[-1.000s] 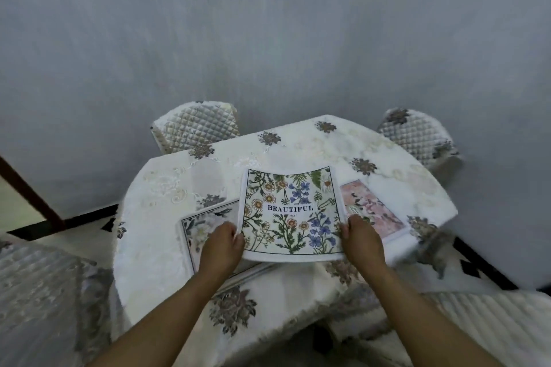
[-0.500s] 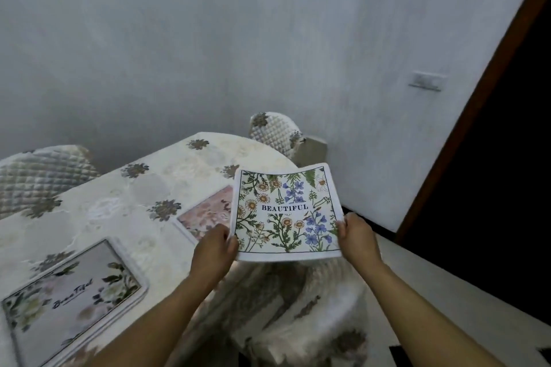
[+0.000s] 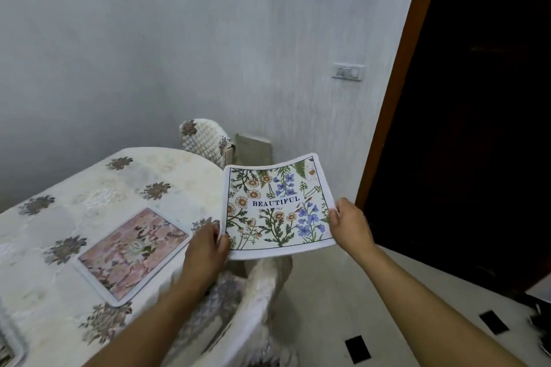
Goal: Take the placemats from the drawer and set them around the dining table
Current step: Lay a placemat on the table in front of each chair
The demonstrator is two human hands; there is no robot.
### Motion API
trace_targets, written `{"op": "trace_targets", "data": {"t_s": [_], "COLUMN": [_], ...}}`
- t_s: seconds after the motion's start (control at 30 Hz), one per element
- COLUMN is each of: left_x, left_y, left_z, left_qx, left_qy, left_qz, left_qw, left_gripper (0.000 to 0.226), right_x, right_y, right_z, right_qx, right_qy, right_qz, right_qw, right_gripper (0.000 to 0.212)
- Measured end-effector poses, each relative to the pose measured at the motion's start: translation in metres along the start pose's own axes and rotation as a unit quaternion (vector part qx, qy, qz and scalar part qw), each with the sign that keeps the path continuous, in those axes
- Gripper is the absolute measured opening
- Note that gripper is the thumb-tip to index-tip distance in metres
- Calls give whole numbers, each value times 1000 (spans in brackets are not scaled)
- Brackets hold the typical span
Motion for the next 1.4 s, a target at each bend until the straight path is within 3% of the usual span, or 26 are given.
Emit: {"op": "trace_targets", "data": {"t_s": [0.67, 1.1, 1.4], "left_x": [181, 257, 315], "left_y": [-53, -107, -108], "left_z": [-179, -258, -272], "left_qx": [11, 91, 122], "left_qy": [16, -110, -194], "left_qz": [12, 146, 246], "left_qw": [1000, 979, 942], "left_gripper": [19, 17, 14], "right_x": [230, 424, 515], "right_y": [-62, -76, -10], "right_z": [-98, -214, -294], "right_qx": [-14, 91, 142], "right_qy": [44, 118, 180], "right_qz": [-3, 132, 229], "right_qw": [999, 980, 946], "right_gripper": [16, 16, 17]}}
Point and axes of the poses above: each hand's wrist, its own x-axis towards the middle knuckle, its own z-axis out of the back of the hand, y = z × x, the point moved 2 cm from there along x, towards the middle knuckle, and after that the axes turned 15 degrees about -y, right-handed, at the moved point
